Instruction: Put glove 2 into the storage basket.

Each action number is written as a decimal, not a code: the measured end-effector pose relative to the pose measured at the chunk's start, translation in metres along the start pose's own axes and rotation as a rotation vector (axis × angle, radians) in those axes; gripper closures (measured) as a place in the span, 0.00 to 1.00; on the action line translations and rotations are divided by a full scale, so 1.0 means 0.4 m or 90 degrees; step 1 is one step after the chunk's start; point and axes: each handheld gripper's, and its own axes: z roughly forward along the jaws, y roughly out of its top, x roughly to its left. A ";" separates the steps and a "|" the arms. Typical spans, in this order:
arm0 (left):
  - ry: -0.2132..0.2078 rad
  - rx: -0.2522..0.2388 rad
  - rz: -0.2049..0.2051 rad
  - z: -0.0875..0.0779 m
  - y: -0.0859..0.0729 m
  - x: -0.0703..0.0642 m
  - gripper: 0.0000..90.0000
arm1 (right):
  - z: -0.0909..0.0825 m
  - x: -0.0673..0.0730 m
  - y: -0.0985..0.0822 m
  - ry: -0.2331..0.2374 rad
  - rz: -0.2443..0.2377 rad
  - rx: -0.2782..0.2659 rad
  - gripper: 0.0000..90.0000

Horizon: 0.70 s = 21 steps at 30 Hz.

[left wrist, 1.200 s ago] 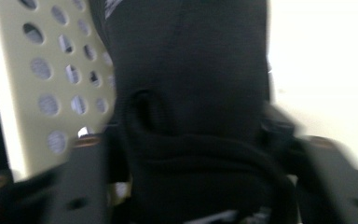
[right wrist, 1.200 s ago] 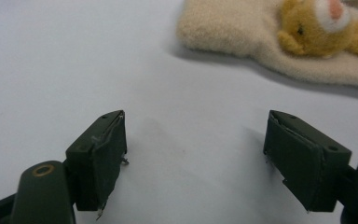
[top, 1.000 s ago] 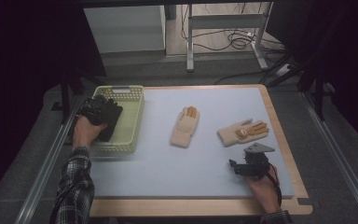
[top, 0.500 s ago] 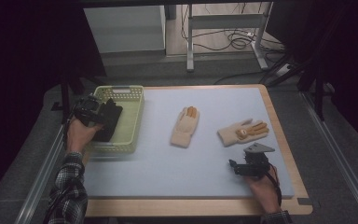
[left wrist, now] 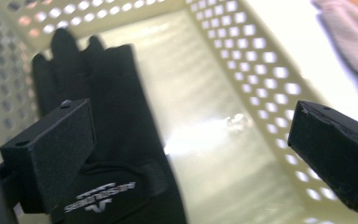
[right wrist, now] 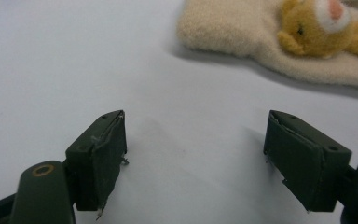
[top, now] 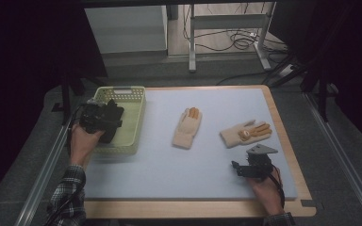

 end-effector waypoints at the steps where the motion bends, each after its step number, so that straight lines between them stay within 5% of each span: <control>1: -0.004 -0.005 0.006 -0.005 0.000 -0.013 0.01 | 0.000 0.000 0.000 0.000 0.000 0.000 0.23; 11: -0.065 -0.059 0.088 -0.048 -0.021 -0.151 0.01 | -0.001 0.000 0.000 0.000 0.000 0.002 0.23; 21: -0.123 -0.096 0.143 -0.057 -0.067 -0.281 0.01 | -0.001 0.000 0.000 0.000 -0.001 0.002 0.23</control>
